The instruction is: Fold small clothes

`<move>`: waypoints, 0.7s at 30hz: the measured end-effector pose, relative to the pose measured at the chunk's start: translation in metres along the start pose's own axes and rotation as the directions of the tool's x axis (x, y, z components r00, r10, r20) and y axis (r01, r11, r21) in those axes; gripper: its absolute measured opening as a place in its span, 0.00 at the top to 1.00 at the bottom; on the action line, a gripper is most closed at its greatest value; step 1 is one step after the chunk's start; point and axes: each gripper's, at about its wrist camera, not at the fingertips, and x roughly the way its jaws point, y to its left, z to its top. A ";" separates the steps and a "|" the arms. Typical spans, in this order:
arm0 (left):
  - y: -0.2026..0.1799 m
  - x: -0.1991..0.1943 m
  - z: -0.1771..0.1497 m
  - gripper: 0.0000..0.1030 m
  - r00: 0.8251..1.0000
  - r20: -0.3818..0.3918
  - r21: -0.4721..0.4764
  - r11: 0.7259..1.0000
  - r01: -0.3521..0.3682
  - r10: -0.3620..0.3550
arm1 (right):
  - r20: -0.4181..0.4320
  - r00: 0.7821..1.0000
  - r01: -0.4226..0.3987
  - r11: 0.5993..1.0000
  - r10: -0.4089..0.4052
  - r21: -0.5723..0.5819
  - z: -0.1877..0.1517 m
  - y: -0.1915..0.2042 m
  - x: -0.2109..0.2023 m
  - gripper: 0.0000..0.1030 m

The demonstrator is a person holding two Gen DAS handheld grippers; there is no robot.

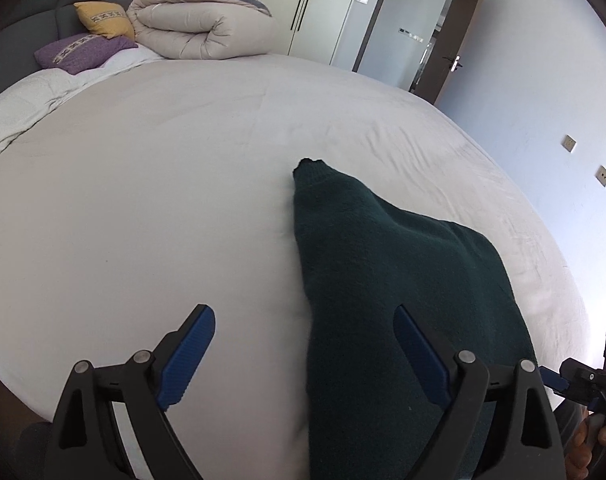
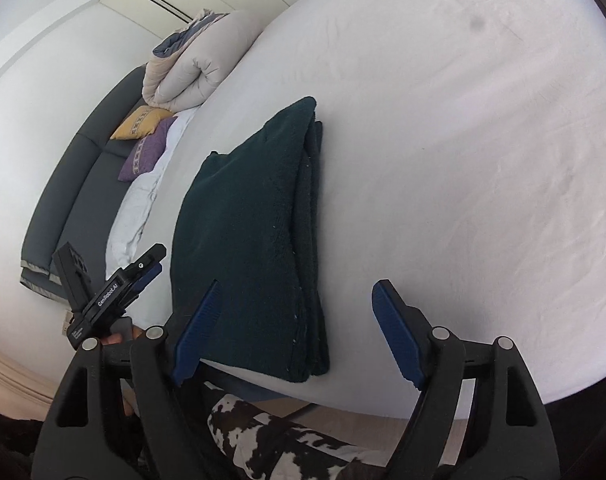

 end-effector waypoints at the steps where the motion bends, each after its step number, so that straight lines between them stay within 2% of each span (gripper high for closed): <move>1: 0.005 0.006 0.004 0.10 0.999 -0.034 -0.015 1.000 0.011 -0.011 | -0.007 1.000 -0.010 1.000 0.009 0.000 0.004 0.001 0.005 0.25; 4: 0.012 0.026 0.016 0.10 0.992 -0.118 -0.041 0.998 0.040 -0.045 | -0.061 0.998 -0.015 0.999 0.018 0.043 0.019 -0.003 0.029 0.29; 7: 0.010 0.044 0.026 0.04 0.982 -0.176 -0.040 0.998 0.057 -0.063 | -0.099 0.995 -0.017 0.998 0.024 0.064 0.037 0.002 0.055 0.34; 8: 0.007 0.052 0.028 0.01 0.976 -0.207 -0.031 0.998 0.058 -0.063 | -0.116 0.993 -0.019 0.997 0.027 0.069 0.042 0.002 0.064 0.45; 9: 0.004 0.058 0.028 0.03 0.971 -0.229 -0.029 0.997 0.069 -0.074 | -0.134 0.991 -0.009 0.997 0.019 0.074 0.046 0.000 0.070 0.53; 10: 0.001 0.062 0.028 0.05 0.967 -0.240 -0.029 0.997 0.076 -0.081 | -0.155 0.988 0.002 0.996 0.012 0.089 0.051 -0.002 0.078 0.69; 11: -0.004 0.064 0.028 0.17 0.966 -0.243 -0.023 0.996 0.086 -0.089 | -0.165 0.986 -0.003 0.995 0.020 0.103 0.054 -0.002 0.083 0.73; 12: -0.008 0.065 0.029 0.39 0.961 -0.252 -0.021 0.994 0.111 -0.113 | -0.161 0.987 0.008 0.996 0.006 0.086 0.056 0.001 0.085 0.75; 13: -0.012 0.066 0.031 0.52 0.952 -0.263 -0.037 0.988 0.152 -0.156 | -0.153 0.988 0.038 0.998 -0.030 0.045 0.057 0.009 0.085 0.76; 15: -0.021 0.062 0.038 0.66 0.958 -0.257 -0.013 0.992 0.128 -0.127 | -0.120 0.988 0.092 0.995 -0.095 -0.030 0.056 0.024 0.082 0.78; 17: -0.032 0.054 0.045 0.70 0.969 -0.225 0.031 0.993 0.113 -0.103 | -0.069 0.991 0.113 0.990 -0.119 -0.084 0.056 0.039 0.074 0.82; 21: -0.043 0.035 0.068 0.70 0.981 -0.161 0.070 0.991 0.117 -0.104 | 0.007 0.994 0.107 0.984 -0.107 -0.142 0.063 0.066 0.054 0.83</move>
